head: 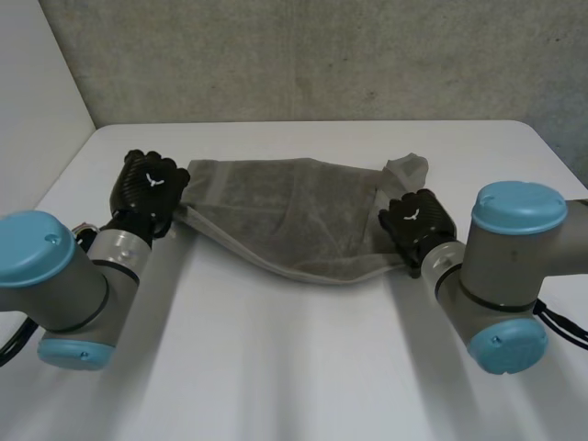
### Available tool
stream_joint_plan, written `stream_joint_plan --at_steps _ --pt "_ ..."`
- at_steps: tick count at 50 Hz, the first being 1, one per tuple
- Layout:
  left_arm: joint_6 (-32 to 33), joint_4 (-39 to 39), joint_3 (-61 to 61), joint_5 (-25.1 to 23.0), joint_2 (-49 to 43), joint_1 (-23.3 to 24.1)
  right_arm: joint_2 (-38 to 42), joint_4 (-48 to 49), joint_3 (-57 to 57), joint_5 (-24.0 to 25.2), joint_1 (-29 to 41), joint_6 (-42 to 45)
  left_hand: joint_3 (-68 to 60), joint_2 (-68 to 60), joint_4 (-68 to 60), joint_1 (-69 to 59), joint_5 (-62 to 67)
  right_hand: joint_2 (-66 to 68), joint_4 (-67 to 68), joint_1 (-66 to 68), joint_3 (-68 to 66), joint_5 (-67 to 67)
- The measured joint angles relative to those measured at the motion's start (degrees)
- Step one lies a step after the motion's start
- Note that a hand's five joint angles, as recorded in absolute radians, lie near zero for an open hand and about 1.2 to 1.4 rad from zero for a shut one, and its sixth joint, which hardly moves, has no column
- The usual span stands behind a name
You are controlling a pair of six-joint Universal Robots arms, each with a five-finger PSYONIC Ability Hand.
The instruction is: Fold the towel.
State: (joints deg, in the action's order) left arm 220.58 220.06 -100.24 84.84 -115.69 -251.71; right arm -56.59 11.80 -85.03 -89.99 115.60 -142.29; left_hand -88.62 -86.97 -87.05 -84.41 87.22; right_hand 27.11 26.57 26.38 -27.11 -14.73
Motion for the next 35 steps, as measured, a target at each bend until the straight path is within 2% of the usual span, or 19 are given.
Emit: stream_joint_plan --at_steps 17,25,28,31,34,35 --pt "-5.1 0.0 0.0 0.2 1.3 -2.1 2.2 -3.0 2.8 0.5 -6.6 -10.3 0.0 0.0 0.0 0.0 0.0 -0.8 -1.4 -0.8 1.2 0.9" --pt "-5.7 -0.4 -0.1 0.2 1.3 -2.1 4.5 -7.3 5.0 3.8 -8.7 -18.6 0.0 0.0 0.0 0.0 0.0 0.4 1.2 1.3 -0.3 -3.7" --pt "-5.9 -0.7 -0.1 0.2 1.3 -2.1 5.2 -7.8 5.6 4.9 -9.4 -21.8 0.0 0.0 0.0 0.0 0.0 10.4 11.0 11.8 -10.2 -13.7" --pt "-6.0 -1.0 0.0 0.2 1.3 -2.1 6.0 -8.0 6.4 5.2 -10.1 -24.8 0.0 0.0 0.0 0.0 0.0 37.1 36.8 37.2 -36.0 -38.9" --pt "-6.1 -1.2 0.1 0.2 1.4 -2.1 6.2 -7.9 7.0 4.8 -10.5 -26.0 0.0 0.0 0.0 0.0 0.0 48.4 49.2 50.1 -48.9 -51.4" --pt "-6.1 -1.2 0.2 0.2 1.6 -2.2 6.0 -7.7 7.1 4.3 -10.6 -26.1 0.0 0.0 0.0 0.0 0.0 48.6 50.1 50.3 -49.6 -52.0"
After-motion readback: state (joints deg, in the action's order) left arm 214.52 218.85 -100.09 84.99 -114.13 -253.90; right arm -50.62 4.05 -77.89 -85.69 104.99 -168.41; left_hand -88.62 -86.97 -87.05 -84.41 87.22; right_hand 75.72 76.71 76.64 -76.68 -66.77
